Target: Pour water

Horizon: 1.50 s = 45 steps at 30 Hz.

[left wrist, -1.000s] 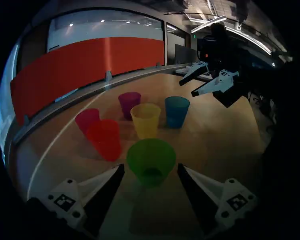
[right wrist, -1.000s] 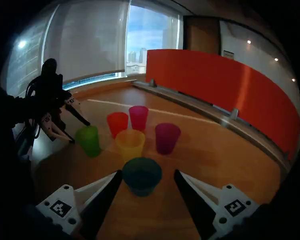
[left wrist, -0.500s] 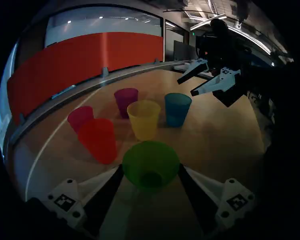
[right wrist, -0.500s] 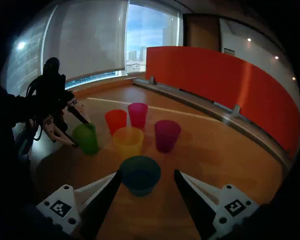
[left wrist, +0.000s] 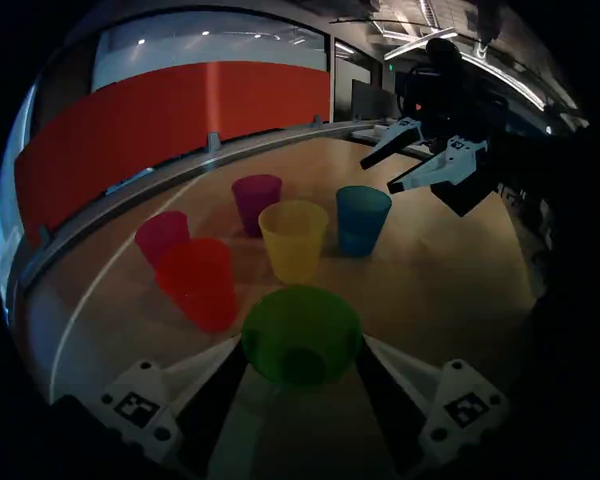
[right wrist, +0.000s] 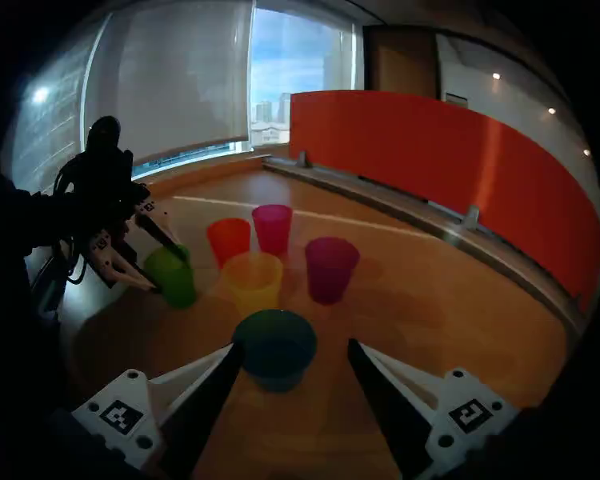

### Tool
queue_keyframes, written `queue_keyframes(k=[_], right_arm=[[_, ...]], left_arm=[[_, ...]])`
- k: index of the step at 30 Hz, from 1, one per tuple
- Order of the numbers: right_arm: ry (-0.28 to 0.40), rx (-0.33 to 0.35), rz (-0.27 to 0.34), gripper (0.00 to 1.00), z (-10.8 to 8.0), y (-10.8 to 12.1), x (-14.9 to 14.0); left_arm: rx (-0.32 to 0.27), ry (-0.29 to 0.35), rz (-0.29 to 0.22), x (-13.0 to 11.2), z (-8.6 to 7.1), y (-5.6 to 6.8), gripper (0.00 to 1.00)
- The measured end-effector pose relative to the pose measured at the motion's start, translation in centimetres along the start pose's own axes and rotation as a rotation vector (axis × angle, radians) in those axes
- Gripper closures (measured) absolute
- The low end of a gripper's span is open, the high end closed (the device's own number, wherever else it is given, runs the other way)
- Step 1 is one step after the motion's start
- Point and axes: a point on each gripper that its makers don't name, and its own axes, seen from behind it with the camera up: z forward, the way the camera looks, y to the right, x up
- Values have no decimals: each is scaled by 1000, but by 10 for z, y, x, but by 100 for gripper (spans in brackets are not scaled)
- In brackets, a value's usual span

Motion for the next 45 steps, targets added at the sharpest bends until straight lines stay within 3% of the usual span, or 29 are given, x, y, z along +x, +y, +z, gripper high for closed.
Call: queue_keyframes(k=[27, 45], right_arm=[[-33, 37, -2, 0, 15, -17, -18], [-43, 48, -13, 0, 47, -22, -21]], left_arm=[[11, 15, -4, 7, -7, -7, 13], [33, 30, -12, 10, -13, -14, 13]])
